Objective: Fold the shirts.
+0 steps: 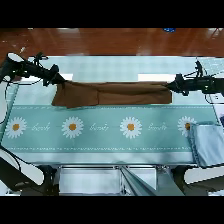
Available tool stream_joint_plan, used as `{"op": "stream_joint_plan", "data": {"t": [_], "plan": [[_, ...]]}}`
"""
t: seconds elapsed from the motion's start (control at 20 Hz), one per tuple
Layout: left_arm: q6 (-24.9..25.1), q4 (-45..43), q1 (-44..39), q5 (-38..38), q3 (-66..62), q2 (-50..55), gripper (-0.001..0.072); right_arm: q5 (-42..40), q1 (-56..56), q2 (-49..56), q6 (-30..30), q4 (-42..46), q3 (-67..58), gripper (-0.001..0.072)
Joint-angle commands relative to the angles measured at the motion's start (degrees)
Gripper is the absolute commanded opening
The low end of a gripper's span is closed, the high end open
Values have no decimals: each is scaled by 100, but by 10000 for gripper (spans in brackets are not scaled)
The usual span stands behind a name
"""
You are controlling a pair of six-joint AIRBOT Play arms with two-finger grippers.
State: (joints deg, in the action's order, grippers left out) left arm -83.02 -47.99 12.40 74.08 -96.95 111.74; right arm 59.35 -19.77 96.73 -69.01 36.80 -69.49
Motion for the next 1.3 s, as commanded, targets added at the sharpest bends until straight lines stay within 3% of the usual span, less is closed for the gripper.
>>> {"op": "stream_joint_plan", "data": {"t": [0.0,0.05,0.25,0.4,0.55,0.7,0.8,0.95,1.25], "plan": [[-17,2,-155,-166,-105,98,331,-461,37,214,87,-328,-20,417],[116,-11,-168,-4,-144,98,505,-492,59,195,96,-376,-20,413],[-240,-809,162,813,-435,-140,509,-107,-326,-269,85,-326,-20,413],[-323,-1620,619,855,-442,-931,509,479,-1113,-916,68,-35,-17,413],[-140,-1899,756,-417,181,-2120,509,116,-1646,-1639,-286,835,444,413],[96,-1932,345,-1456,1961,-3344,509,-758,-1624,-1904,-426,658,1587,413],[238,-1932,-142,-2085,3307,-4144,509,-817,-1565,-1690,-260,201,1858,415],[236,-1930,-756,-2400,4395,-4758,509,-713,-1342,-1244,-184,-129,1764,417],[216,-1845,-1202,-2413,4509,-4791,509,-111,-855,-181,-240,-146,835,420]]}}
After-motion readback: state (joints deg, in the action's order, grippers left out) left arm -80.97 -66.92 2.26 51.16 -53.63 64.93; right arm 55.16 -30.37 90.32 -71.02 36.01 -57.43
